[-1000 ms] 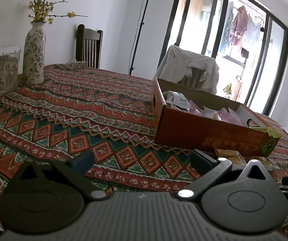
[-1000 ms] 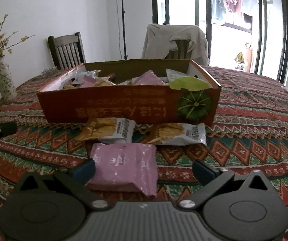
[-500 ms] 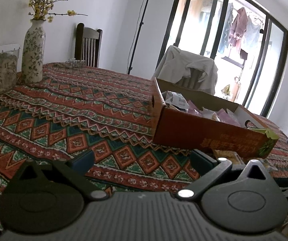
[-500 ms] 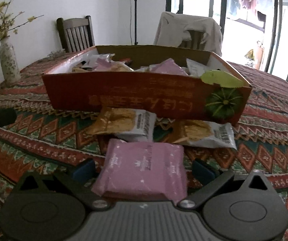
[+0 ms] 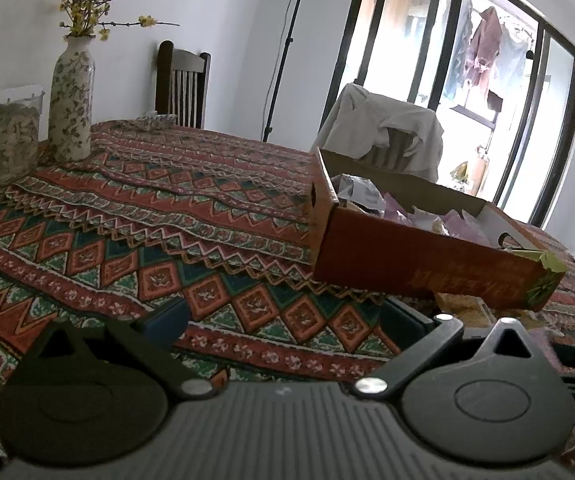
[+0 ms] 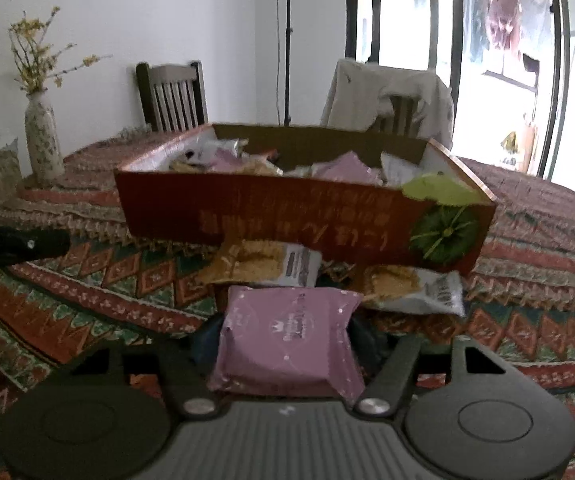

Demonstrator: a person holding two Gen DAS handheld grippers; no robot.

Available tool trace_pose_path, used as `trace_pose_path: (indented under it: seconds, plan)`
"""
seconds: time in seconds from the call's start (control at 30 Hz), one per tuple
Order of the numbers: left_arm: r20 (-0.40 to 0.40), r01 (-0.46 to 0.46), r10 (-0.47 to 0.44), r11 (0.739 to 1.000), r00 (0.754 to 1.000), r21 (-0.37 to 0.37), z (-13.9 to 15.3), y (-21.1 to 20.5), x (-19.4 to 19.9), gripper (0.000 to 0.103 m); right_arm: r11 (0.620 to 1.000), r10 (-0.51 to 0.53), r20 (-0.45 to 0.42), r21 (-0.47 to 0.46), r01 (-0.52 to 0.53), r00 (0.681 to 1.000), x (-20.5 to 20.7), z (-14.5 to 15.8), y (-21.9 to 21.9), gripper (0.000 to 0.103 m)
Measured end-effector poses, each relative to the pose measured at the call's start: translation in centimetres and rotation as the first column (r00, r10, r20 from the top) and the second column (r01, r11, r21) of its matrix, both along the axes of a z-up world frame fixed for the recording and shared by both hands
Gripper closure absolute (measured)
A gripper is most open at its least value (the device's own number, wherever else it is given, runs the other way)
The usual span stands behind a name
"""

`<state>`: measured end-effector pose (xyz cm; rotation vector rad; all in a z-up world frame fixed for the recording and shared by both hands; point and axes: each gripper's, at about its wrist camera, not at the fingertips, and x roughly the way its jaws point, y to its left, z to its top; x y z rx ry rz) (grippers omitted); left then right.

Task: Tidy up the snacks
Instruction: 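Grasp the pink sachet with the right tool while the left tool reaches a cracker packet, then grasp the clear cracker packet with the left tool and lift it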

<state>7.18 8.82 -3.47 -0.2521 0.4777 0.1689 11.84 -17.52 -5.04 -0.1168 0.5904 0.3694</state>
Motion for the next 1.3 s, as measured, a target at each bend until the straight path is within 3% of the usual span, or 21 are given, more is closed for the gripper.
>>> trace_pose_path:
  seconds: [0.43, 0.7, 0.97, 1.1, 1.3]
  plan:
    - [-0.078, -0.024, 0.030, 0.997, 0.996, 0.080, 0.2, -1.4, 1.3, 0.000, 0.984, -0.161, 0.156, 0.096, 0.147, 0.974, -1.0, 2.4, -8.8, 0.038]
    - [-0.109, 0.074, -0.064, 0.993, 0.992, 0.097, 1.8, -6.1, 4.4, 0.000, 0.955, -0.285, 0.163, 0.131, 0.265, 0.945, 1.1, 2.2, -14.0, 0.038]
    - [-0.199, 0.145, -0.122, 0.984, 0.972, 0.104, 1.1, -12.3, 9.5, 0.000, 0.949, -0.302, 0.151, 0.141, 0.282, 0.941, 2.6, 1.2, -15.1, 0.037]
    - [-0.249, 0.146, -0.119, 0.985, 0.961, 0.093, 0.2, -14.4, 11.5, 0.000, 0.950, -0.294, 0.142, 0.156, 0.272, 0.945, 2.6, 1.1, -15.4, 0.037]
    - [-0.299, 0.113, -0.067, 0.983, 0.952, 0.142, -1.5, -16.3, 12.7, 0.000, 0.954, -0.277, 0.134, 0.161, 0.255, 0.952, 2.5, 1.1, -15.1, 0.037]
